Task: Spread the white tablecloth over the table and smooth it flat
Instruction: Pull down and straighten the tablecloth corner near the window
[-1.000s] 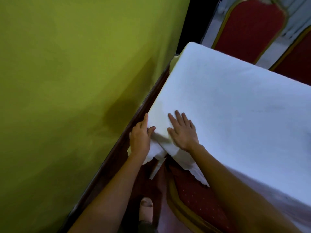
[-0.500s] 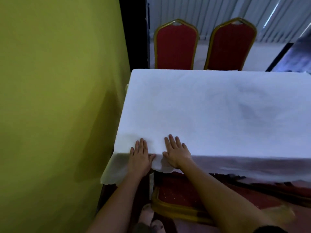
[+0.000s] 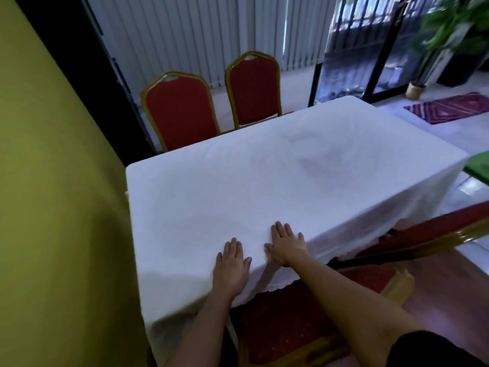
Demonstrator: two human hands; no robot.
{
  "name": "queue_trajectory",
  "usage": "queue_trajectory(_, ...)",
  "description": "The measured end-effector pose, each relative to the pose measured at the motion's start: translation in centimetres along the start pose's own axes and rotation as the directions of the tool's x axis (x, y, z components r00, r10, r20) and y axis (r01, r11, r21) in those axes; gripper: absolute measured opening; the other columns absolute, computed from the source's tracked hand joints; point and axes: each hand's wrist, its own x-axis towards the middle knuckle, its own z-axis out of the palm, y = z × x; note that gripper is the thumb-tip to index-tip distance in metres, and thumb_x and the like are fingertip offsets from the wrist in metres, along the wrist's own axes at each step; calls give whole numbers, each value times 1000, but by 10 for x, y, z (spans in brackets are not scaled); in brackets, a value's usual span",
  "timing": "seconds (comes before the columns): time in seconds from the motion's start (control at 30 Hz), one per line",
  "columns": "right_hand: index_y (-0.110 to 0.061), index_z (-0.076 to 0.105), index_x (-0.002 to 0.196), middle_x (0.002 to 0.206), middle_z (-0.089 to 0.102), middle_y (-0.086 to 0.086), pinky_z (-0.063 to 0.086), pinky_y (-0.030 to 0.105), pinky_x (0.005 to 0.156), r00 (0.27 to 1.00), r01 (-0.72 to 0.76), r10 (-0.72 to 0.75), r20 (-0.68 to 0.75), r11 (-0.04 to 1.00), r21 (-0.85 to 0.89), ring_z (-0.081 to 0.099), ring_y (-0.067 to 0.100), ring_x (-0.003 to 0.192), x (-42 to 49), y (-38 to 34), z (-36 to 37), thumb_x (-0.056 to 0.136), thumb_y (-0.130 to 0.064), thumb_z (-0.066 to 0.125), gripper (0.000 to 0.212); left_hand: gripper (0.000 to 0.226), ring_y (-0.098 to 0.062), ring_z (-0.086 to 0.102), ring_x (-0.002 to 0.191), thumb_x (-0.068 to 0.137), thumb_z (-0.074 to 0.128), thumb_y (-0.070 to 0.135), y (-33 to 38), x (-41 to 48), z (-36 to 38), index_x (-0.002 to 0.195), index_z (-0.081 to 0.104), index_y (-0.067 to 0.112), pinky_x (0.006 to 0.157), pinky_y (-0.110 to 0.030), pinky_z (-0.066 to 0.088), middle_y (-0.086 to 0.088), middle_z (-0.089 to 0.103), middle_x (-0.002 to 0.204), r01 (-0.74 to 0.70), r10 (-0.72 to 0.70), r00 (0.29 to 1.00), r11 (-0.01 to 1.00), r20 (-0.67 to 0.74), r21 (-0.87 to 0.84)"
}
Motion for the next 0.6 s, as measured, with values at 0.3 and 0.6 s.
queue_trajectory(0.3, -16, 1, 154, 163, -7, 0, 10, 51, 117, 963, -144, 171, -210, 980, 139, -6, 21, 150, -13, 132, -78, 102, -42, 22, 61, 55, -25, 11, 148, 102, 22, 36, 138, 75, -46, 149, 17, 8, 118, -46, 12, -9, 14, 160, -236, 237, 971, 964, 2, 122)
queue_trajectory(0.6, -17, 0, 154, 163, -7, 0, 15, 51, 117, 931, -182, 200, -305, 979, 89, -6, 21, 150, -41, 295, -137, 102, -42, 21, 61, 54, -25, 14, 147, 101, 25, 38, 314, 120, -63, 148, 21, 10, 118, -47, 15, -9, 18, 159, -236, 246, 960, 968, -131, 89)
